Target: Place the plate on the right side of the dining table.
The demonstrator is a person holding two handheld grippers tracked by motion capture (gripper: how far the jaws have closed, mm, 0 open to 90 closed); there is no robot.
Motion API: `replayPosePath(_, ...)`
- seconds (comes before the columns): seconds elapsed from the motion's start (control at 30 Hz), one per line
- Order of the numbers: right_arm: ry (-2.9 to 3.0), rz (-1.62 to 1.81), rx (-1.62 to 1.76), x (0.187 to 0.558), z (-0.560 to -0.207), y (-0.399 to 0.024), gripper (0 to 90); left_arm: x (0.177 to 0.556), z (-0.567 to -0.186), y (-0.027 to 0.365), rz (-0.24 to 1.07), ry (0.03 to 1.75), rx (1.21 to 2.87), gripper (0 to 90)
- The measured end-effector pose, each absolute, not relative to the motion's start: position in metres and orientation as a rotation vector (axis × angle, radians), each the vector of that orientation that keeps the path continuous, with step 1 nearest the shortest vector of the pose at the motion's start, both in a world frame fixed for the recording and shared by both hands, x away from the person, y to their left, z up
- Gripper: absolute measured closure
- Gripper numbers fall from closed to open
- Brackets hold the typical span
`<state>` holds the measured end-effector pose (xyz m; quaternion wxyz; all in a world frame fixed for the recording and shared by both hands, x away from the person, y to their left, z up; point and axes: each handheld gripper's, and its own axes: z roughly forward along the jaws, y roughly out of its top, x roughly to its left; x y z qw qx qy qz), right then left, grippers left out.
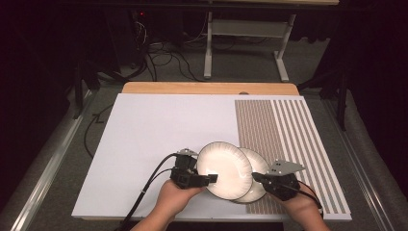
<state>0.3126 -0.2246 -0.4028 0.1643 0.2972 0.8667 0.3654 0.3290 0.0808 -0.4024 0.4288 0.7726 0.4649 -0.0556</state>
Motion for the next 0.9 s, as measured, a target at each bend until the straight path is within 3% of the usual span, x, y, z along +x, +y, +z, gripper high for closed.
replayPosePath(0.43,2.462,1.058,0.842,0.3101,-0.4008,-0.2272,90.0,0.3317,-0.4034,0.0806,-0.151,1.203,1.855,58.0)
replayPosePath(0.53,2.453,1.072,0.839,0.3094,-0.3990,-0.2292,90.0,0.3312,-0.4022,0.0831,-0.114,1.207,1.831,64.9)
replayPosePath(0.9,2.439,1.089,0.846,0.3076,-0.3981,-0.2311,90.0,0.3292,-0.4024,0.0801,-0.072,1.208,1.796,70.3)
